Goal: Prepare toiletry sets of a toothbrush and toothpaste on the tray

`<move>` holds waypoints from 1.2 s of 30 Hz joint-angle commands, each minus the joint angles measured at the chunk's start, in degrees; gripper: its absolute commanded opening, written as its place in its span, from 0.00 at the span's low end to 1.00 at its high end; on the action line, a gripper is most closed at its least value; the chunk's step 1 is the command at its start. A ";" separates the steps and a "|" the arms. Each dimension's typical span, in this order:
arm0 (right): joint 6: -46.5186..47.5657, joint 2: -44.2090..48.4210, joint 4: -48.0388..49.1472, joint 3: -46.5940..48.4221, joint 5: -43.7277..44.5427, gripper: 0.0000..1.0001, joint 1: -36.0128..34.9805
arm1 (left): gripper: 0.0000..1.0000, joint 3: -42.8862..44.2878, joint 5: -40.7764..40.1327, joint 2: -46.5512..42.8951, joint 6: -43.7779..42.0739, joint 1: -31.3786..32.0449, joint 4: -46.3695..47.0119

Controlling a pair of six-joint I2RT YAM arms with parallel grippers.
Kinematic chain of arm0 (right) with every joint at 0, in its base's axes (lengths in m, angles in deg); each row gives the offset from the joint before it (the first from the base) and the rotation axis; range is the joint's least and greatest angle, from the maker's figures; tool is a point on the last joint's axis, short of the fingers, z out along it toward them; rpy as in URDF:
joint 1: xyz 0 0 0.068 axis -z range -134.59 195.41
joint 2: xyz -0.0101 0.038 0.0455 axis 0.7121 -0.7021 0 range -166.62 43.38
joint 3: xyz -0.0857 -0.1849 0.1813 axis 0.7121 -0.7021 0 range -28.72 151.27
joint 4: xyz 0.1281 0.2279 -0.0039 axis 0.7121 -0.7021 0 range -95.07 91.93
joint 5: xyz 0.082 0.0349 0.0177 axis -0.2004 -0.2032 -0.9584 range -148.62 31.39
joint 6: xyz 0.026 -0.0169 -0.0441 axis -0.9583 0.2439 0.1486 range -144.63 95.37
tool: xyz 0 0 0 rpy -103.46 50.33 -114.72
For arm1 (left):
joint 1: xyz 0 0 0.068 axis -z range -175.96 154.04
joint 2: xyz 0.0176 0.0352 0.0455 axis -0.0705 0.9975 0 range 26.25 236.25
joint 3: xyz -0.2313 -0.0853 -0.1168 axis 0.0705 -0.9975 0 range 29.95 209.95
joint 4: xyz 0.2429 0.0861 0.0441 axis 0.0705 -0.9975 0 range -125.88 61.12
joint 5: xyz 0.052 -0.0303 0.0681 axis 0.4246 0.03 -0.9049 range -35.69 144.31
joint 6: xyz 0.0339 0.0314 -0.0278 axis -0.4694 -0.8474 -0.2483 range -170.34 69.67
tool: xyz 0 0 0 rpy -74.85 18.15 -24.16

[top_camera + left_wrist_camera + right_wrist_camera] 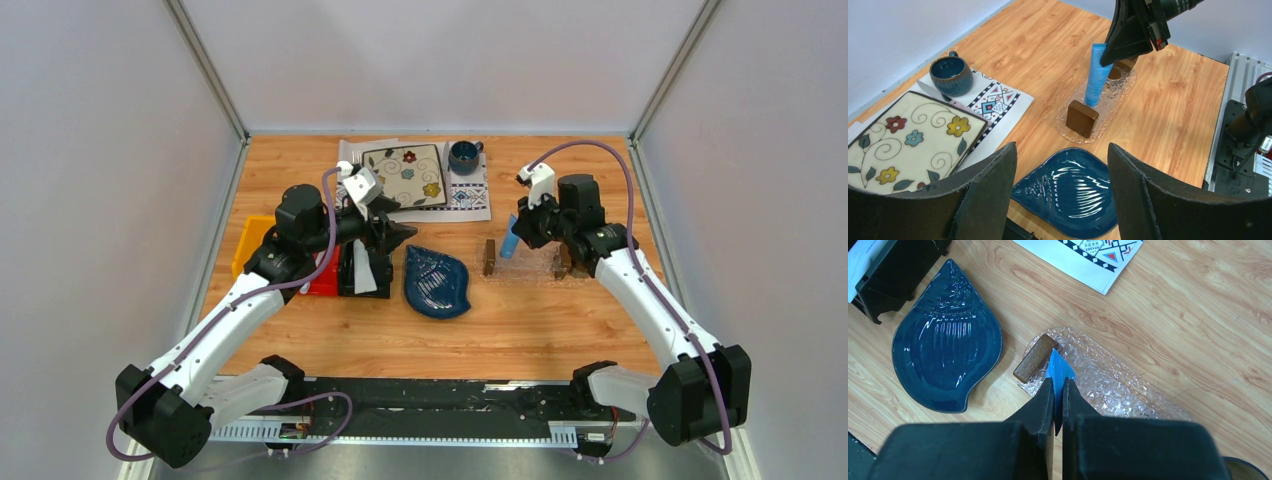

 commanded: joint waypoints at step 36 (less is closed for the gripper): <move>0.60 -2.41 4.24 -0.72 -0.87 0.00 -0.23 | 0.74 -0.90 1.22 -0.09 -0.80 -0.39 3.33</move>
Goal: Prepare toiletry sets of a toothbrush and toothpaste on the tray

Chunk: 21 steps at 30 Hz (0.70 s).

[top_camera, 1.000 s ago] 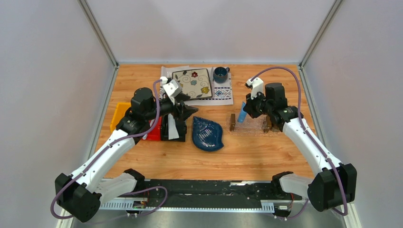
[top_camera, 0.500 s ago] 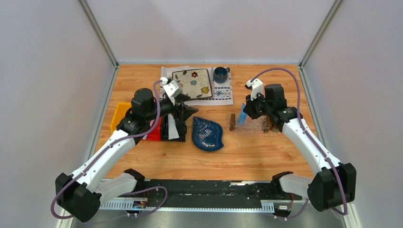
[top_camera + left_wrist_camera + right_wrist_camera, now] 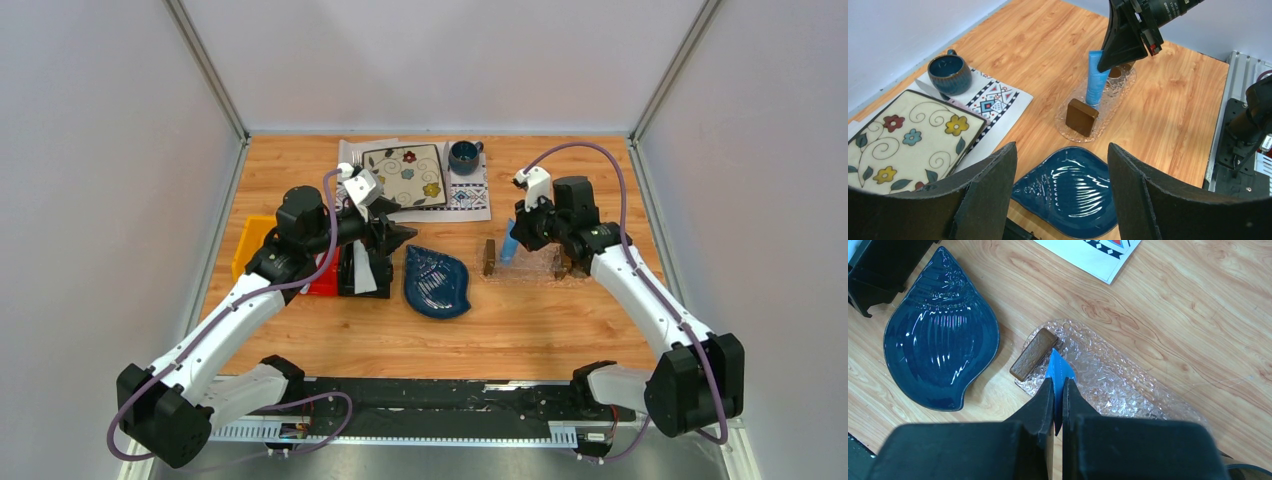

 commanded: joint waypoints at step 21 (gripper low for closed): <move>1.23 -1.26 4.42 -0.71 0.49 0.00 -1.46 | 0.74 -0.12 1.24 -0.09 -0.71 -0.32 2.52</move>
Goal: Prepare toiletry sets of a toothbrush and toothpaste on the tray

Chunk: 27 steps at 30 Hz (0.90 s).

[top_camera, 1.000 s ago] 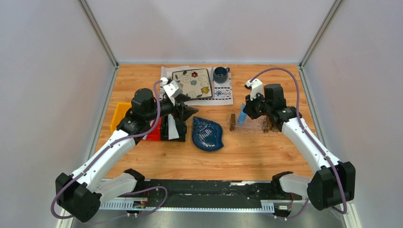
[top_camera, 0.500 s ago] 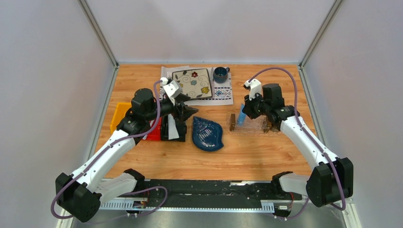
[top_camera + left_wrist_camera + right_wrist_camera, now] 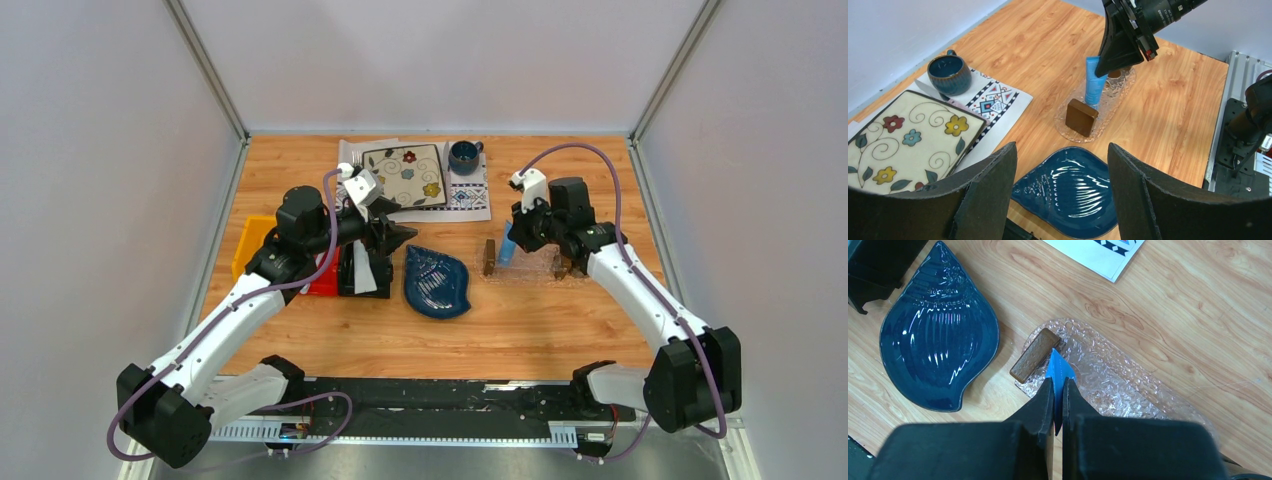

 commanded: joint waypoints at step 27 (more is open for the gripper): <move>1.65 -0.17 5.19 -2.18 0.25 0.00 -0.34 | 0.74 -0.29 1.26 -0.45 -0.73 -0.50 2.57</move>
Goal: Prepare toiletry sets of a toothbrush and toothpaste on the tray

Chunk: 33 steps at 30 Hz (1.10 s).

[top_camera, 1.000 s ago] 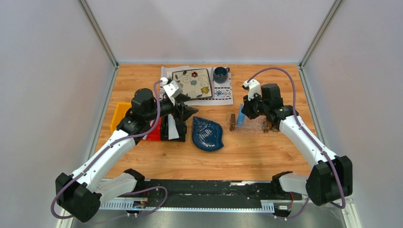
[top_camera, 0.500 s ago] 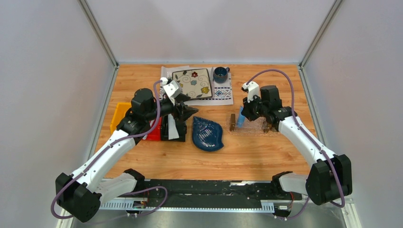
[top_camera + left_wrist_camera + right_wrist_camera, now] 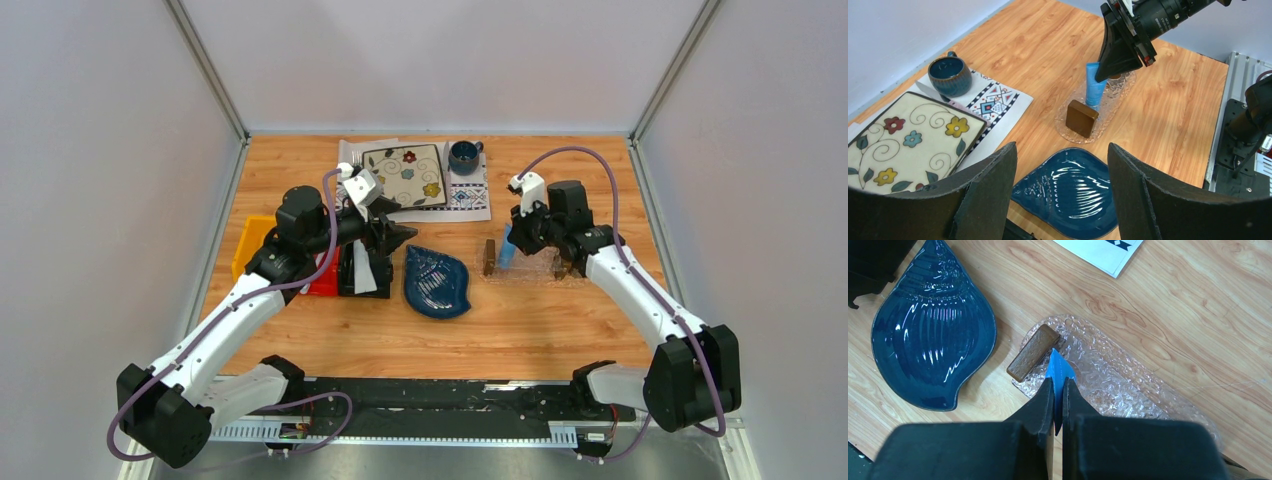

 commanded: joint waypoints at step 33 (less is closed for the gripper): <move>1.57 0.97 4.06 -1.31 1.61 0.25 -0.61 | 0.74 -0.27 1.29 -0.97 -0.62 -0.54 1.73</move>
